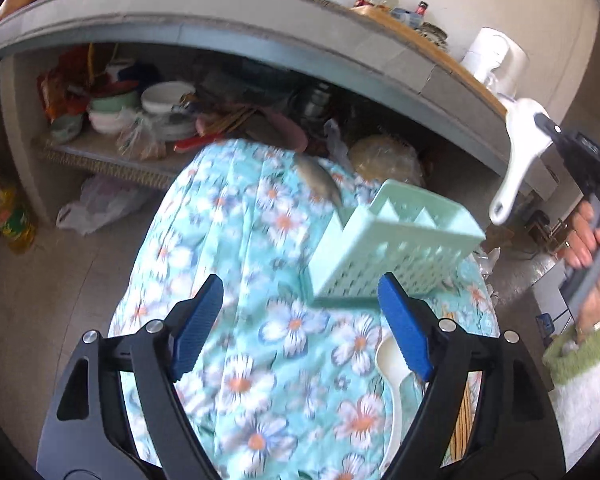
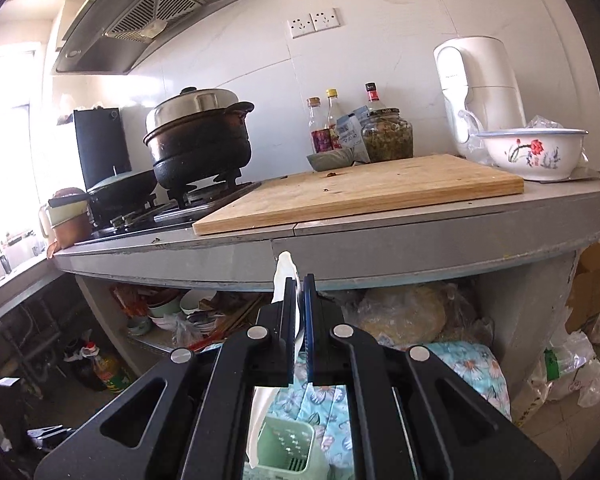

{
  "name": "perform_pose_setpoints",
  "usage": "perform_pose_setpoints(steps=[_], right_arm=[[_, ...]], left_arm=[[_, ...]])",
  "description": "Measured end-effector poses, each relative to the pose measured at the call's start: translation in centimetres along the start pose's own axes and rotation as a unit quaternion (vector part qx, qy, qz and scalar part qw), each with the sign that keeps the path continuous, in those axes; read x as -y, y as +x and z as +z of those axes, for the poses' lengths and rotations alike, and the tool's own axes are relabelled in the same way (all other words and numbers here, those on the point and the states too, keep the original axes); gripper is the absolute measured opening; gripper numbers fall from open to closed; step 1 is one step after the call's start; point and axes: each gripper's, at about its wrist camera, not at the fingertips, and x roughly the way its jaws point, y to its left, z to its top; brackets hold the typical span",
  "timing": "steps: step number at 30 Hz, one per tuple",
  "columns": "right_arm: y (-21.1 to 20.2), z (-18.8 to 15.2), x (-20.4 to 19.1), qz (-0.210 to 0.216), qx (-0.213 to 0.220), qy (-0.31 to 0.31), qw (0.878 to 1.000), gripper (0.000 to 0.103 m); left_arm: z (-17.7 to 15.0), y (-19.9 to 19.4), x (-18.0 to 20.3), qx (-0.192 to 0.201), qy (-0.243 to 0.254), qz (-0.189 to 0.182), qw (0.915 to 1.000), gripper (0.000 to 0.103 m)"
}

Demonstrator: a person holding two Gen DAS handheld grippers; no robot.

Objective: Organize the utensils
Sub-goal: 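Lower the white spoon into the green holder and open the right tool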

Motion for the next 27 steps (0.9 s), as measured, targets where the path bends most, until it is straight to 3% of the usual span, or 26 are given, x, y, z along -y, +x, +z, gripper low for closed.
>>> perform_pose_setpoints(steps=[5,8,15,20,27], right_arm=[[4.2,-2.4,-0.1,-0.027,-0.011,-0.034,0.999,0.004],[5.7,-4.5,0.1,-0.040,-0.026,-0.049,0.998,0.004],[5.5,-7.6,0.2,-0.029,-0.043,-0.064,0.997,0.005],[4.6,-8.8,-0.7,-0.011,-0.061,-0.100,0.993,0.005],[4.3,-11.3,-3.1,-0.002,-0.115,-0.187,0.976,0.005]], left_arm=[[-2.9,-0.6,-0.5,-0.016,0.005,0.037,0.9992,0.077],[-4.0,-1.1,-0.2,-0.012,0.016,0.044,0.9988,0.083],[-4.9,-1.1,0.6,-0.009,0.024,-0.003,0.9997,0.090],[-5.3,-0.6,1.2,-0.011,0.024,-0.015,0.9996,0.093],[-5.7,-0.7,1.5,-0.011,0.029,-0.015,0.9994,0.095]])
